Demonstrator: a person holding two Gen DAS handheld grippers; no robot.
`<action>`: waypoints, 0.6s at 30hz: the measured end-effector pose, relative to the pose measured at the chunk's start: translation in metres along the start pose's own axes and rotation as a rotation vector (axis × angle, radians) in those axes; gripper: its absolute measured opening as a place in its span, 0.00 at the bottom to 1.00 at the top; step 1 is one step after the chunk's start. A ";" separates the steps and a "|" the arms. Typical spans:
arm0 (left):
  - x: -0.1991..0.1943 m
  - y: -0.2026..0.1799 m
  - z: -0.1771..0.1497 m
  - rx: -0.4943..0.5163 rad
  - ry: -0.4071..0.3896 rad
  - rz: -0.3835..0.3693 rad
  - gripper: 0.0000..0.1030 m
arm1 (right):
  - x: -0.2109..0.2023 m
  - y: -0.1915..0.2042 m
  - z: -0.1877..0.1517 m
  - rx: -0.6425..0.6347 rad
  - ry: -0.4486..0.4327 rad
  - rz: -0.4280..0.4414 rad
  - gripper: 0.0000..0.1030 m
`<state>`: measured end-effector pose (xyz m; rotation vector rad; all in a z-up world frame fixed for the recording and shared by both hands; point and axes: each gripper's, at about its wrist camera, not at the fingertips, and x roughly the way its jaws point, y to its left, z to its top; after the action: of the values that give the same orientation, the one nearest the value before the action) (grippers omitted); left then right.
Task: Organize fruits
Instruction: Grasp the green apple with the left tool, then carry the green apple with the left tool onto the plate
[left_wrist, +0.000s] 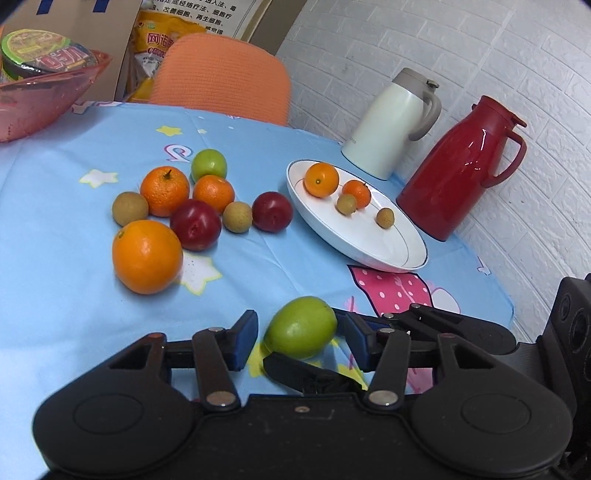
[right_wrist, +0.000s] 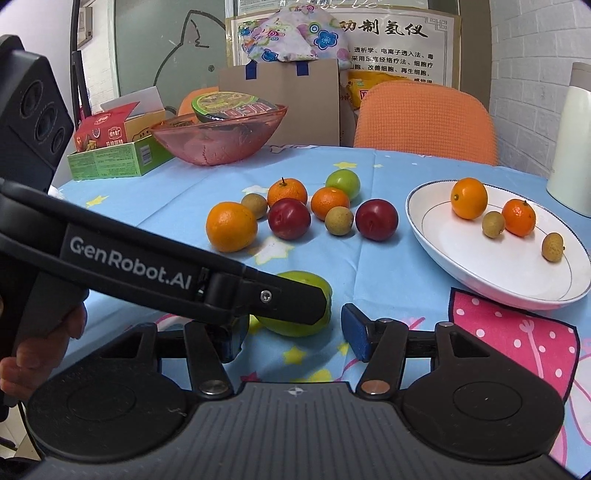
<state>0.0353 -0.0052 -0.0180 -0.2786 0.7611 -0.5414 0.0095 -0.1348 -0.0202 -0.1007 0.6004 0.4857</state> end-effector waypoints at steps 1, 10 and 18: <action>0.001 0.000 0.000 -0.003 0.001 -0.002 0.82 | 0.000 0.000 0.000 0.000 0.001 -0.002 0.89; 0.007 0.001 0.002 -0.010 0.012 -0.006 0.83 | 0.002 0.000 0.000 0.016 -0.011 -0.007 0.80; 0.009 -0.020 0.021 0.056 -0.016 -0.015 0.83 | -0.010 -0.013 0.008 0.047 -0.083 -0.046 0.80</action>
<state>0.0483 -0.0259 0.0004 -0.2369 0.7281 -0.5737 0.0127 -0.1488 -0.0081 -0.0492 0.5267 0.4286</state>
